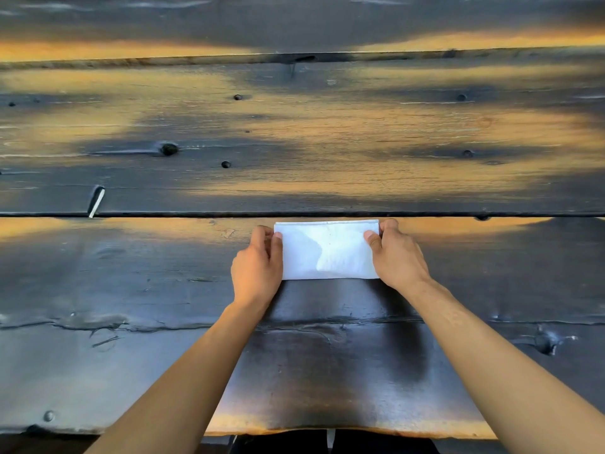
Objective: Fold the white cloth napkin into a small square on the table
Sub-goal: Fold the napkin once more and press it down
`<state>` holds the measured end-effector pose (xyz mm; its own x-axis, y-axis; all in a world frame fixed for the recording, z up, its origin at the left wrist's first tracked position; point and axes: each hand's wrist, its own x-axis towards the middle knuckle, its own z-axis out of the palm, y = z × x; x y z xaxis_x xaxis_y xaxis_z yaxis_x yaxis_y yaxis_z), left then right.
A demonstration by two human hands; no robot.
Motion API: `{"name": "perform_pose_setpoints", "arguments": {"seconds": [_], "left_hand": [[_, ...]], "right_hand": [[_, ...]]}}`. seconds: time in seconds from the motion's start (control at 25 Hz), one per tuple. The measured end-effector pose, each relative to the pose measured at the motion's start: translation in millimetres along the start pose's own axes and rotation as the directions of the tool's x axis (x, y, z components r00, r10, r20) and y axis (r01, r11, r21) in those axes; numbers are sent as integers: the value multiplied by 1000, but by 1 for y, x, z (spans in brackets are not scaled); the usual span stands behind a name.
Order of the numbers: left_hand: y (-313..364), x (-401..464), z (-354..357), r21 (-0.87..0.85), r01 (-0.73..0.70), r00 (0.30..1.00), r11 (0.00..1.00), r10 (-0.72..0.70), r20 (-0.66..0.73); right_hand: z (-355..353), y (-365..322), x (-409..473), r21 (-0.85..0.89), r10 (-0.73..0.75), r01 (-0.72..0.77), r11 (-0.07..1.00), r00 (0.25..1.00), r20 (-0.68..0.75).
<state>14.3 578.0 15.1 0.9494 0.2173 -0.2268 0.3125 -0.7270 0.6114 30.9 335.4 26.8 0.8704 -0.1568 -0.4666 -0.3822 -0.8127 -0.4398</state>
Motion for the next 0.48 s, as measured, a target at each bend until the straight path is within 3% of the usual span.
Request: {"name": "perform_pose_setpoints", "arguments": {"seconds": [0.32,0.48], "left_hand": [[8,8,7,264,-47,999,963,46,10],[9,13,9,339,-37,999,940,36,10]], "right_hand": [[5,-2,2,31,64,-62,998,995,-76],[5,0,1,213,197,-150,965,955,-221]]}}
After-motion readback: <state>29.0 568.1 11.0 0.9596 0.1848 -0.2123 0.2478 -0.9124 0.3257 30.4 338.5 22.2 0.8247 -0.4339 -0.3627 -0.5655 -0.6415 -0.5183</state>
